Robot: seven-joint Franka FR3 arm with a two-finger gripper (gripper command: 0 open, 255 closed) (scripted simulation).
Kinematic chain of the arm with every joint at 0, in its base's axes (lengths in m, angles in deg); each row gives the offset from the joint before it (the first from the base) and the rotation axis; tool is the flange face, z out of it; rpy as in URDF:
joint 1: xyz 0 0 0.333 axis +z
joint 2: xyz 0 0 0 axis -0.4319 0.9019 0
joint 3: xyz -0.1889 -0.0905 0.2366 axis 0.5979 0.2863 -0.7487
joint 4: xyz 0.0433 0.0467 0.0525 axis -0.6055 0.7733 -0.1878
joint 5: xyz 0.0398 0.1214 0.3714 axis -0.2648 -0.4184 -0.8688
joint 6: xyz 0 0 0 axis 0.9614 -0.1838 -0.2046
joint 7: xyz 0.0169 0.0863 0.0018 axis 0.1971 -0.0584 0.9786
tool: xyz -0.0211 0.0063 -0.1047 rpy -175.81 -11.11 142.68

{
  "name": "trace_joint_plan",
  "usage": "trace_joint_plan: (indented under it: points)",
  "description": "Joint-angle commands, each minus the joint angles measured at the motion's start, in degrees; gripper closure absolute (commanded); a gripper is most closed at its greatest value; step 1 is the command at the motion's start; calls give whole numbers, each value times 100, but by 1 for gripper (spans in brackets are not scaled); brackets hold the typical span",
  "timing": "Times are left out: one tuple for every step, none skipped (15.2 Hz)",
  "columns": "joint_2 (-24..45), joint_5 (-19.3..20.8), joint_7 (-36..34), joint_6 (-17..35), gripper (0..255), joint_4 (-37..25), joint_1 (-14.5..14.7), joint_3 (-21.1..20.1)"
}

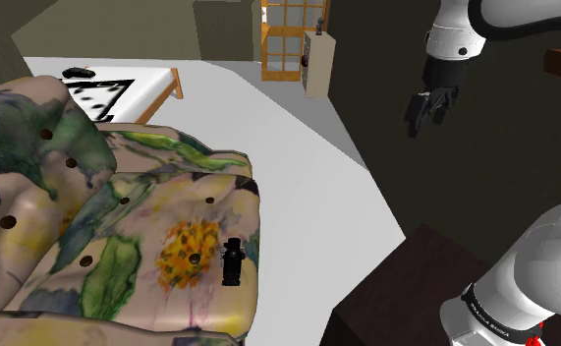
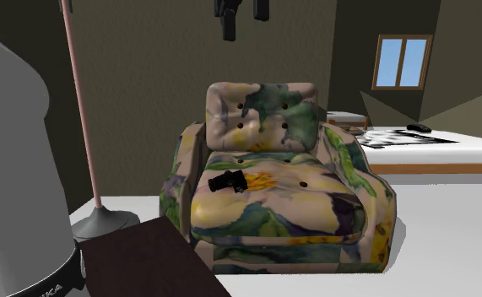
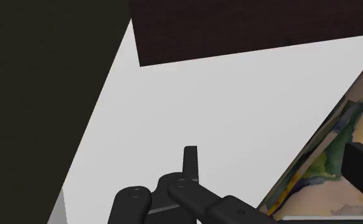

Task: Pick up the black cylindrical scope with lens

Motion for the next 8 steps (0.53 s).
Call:
trace_joint_plan:
  points:
    - [0,0,0,0,0,0,0,0]
    - [34,-72,-96,167,0,122,29,-54]
    - [76,-144,-191,336,0,238,59,-108]
    - [126,-215,-284,508,0,347,89,-164]
    - [185,-285,-376,683,0,449,121,-221]
    - [252,-354,-467,861,0,544,153,-279]
    - [327,-423,-556,1041,0,632,184,-338]
    - [411,-490,-643,1223,0,712,216,-399]
